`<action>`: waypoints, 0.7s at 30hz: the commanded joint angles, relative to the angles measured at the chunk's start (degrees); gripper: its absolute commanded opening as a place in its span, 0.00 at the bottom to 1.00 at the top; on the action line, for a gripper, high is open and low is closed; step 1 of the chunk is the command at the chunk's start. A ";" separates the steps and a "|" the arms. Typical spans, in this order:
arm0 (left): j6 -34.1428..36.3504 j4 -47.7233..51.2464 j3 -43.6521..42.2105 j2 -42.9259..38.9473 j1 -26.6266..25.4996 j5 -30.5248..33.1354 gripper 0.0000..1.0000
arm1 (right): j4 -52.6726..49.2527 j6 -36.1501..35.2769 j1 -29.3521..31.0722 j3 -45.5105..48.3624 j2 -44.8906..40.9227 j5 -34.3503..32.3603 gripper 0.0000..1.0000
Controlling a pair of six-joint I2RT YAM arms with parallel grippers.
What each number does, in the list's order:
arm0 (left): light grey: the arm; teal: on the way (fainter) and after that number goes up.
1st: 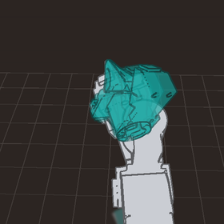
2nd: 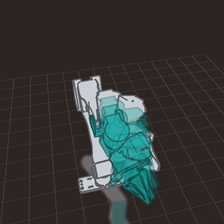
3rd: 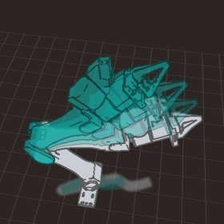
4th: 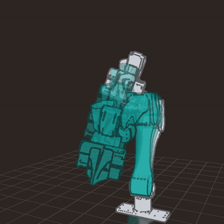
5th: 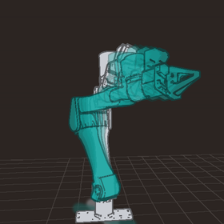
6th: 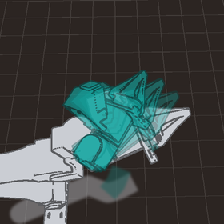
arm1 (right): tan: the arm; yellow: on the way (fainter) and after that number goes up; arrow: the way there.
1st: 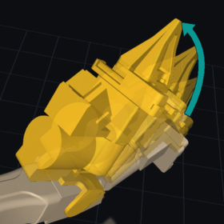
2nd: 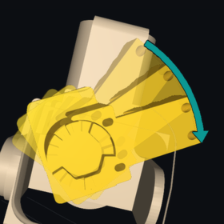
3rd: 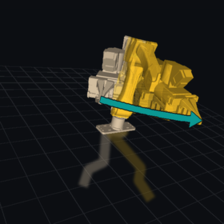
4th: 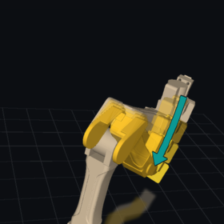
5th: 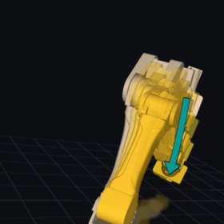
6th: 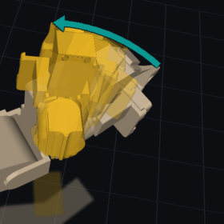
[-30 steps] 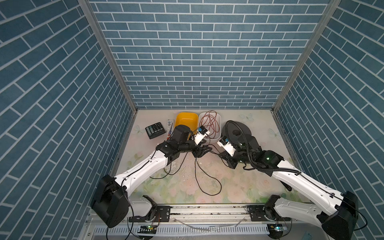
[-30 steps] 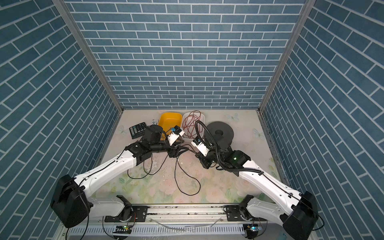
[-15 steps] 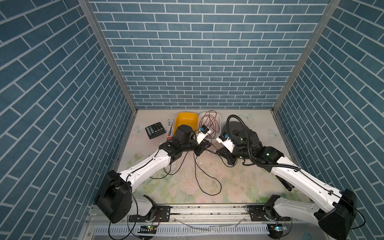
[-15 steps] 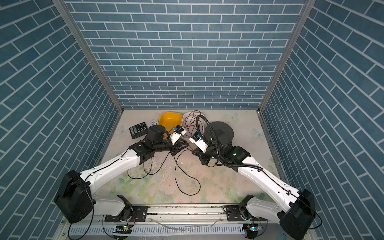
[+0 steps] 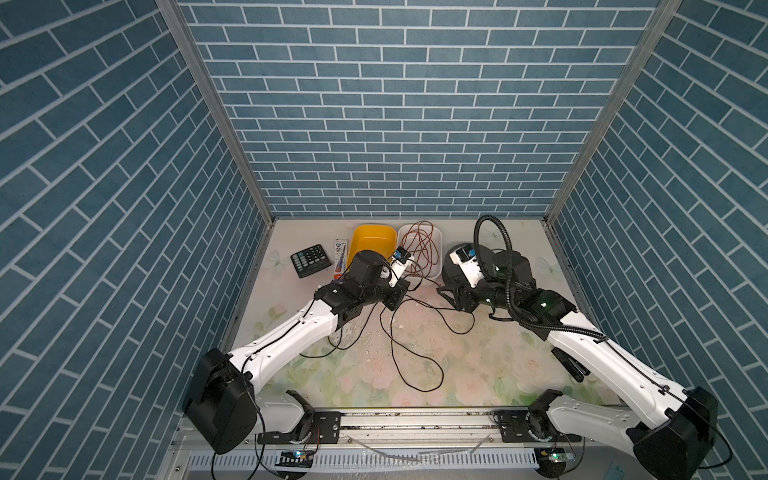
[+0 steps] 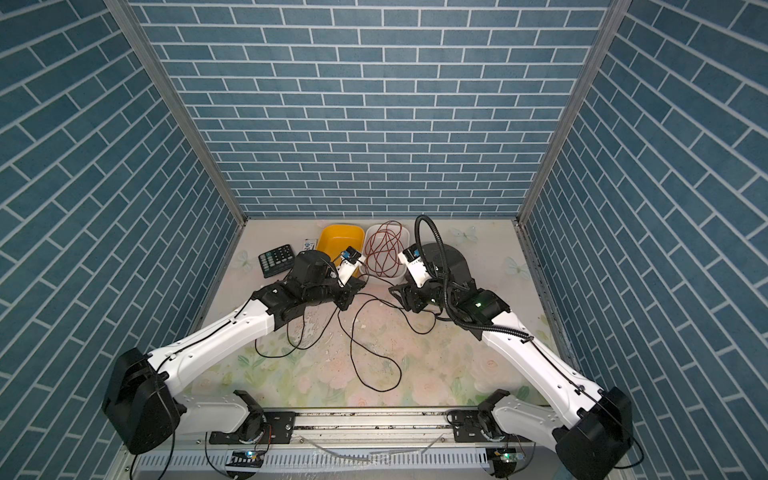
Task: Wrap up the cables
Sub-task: 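Grasp the cable with the right gripper and lift it toward the left gripper, then release the black cable from the right gripper and move it to the gray spool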
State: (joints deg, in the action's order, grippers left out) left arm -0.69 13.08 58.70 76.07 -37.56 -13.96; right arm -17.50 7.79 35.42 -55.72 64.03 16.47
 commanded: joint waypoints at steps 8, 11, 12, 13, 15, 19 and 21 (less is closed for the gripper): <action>-9.84 17.08 4.85 -4.94 2.14 8.28 0.00 | -0.52 21.11 -12.35 12.13 -5.14 -5.80 0.73; -12.07 17.62 1.12 -9.56 4.15 8.82 0.01 | 2.09 25.86 -18.41 16.17 -6.68 -3.06 0.72; -13.04 18.19 0.29 -10.83 5.20 8.69 0.01 | 3.26 26.97 -20.15 17.41 -6.91 -1.90 0.72; -14.32 19.46 -0.21 -12.17 6.58 8.44 0.01 | 4.66 28.01 -21.99 18.63 -7.05 -0.66 0.73; -16.02 22.46 -0.59 -14.64 9.30 8.69 0.01 | 7.89 29.88 -25.43 20.72 -6.38 2.30 0.73; -16.80 30.10 0.86 -18.00 12.49 12.90 0.01 | 15.27 32.70 -31.45 22.76 -1.86 8.99 0.73; -16.53 34.45 2.79 -18.45 12.75 16.01 0.01 | 18.52 33.56 -33.22 23.43 0.58 10.57 0.74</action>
State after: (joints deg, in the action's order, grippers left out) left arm -16.03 38.92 59.24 58.43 -25.32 -2.61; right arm -7.07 36.86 4.16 -33.76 62.04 21.43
